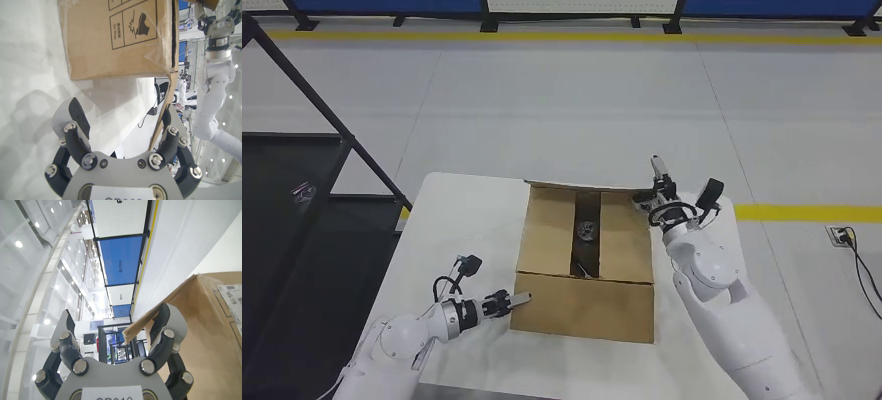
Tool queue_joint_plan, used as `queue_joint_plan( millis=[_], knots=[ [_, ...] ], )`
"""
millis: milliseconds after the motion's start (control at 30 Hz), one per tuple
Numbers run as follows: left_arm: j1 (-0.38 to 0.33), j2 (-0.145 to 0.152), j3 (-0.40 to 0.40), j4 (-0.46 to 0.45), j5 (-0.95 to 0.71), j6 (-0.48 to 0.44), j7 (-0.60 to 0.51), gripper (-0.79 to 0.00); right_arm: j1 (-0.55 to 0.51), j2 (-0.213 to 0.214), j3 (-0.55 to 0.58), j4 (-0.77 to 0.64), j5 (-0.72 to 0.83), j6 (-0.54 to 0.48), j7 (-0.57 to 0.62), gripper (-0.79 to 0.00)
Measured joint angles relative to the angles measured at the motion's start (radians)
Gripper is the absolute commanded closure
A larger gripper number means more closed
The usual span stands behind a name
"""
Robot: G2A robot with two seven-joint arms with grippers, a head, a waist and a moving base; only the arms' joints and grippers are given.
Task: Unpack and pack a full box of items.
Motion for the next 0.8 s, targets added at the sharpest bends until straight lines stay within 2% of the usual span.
queue_joint_plan(
  millis=[167, 333, 800],
  knots=[
    [0.0, 0.003, 0.008, -0.001, -0.001, 0.0, 0.003, -0.785, 0.146, -0.048, -0.094, 0.131, -0.01, 0.017, -0.067, -0.785],
    [0.0, 0.005, 0.013, -0.001, -0.01, -0.004, 0.002, -0.785, 0.261, -0.094, -0.179, 0.284, -0.069, -0.039, -0.103, -0.785],
    [-0.031, 0.01, 0.034, 0.033, -0.037, -0.006, 0.001, -0.785, 0.269, -0.096, -0.183, 0.299, -0.078, -0.044, -0.108, -0.785]
  ],
)
